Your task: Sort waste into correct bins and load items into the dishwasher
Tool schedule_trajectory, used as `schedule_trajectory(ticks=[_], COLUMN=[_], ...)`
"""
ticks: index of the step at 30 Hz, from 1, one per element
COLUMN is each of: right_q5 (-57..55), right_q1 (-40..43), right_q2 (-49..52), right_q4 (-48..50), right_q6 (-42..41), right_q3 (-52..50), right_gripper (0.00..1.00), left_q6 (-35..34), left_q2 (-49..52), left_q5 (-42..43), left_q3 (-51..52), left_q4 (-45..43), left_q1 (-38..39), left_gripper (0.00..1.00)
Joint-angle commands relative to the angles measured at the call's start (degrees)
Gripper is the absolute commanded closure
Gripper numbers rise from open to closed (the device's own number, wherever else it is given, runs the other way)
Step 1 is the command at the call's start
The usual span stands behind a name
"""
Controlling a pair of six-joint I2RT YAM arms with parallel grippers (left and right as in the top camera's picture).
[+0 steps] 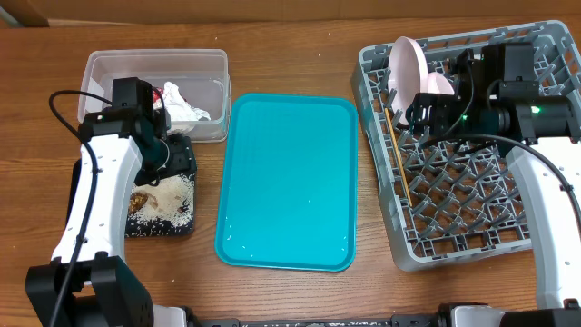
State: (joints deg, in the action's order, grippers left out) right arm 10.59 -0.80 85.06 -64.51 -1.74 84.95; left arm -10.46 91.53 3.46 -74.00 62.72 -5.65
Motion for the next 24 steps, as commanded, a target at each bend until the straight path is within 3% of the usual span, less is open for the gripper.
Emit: schedule_trajectory(ticks=[1,9,10,11,16,24], right_q5=[-1.07,-5.88,-5.97,-6.05,-6.05,-6.05], right_q1=[0.22,0.22,0.22,0.22,0.22,0.22], right_q2=[-2.71,-19.5,-22.08,-25.09,-31.19,-29.88], right_q4=[-0.37,10.86,12.63,14.51,16.0,15.8], right_q6=[0.0,-3.3,-3.45,-3.43,-3.39,-3.39], right_q3=[-0.52,-16.06,-18.36,-20.94,-24.55,-24.57], right_gripper=[0.0,0.0,0.0,0.0,0.0,0.0], left_q6=[1.2,0.85,0.48,-0.07,-0.94,-0.92], left_q2=[-4.52,-18.88,-20.98,-23.41,-26.4,-25.31], left_q5=[0.94,1.05,1.05,1.07,1.03,1.01], left_q3=[-0.61,4.26,5.53,7.08,9.05,9.05], left_q4=[0.48,-2.12,-3.21,-4.59,-8.63,-9.38], left_q1=[-0.04,0.79,1.07,1.31,1.33,1.31], left_gripper=[0.28,0.21,0.18,0.0,0.0,0.0])
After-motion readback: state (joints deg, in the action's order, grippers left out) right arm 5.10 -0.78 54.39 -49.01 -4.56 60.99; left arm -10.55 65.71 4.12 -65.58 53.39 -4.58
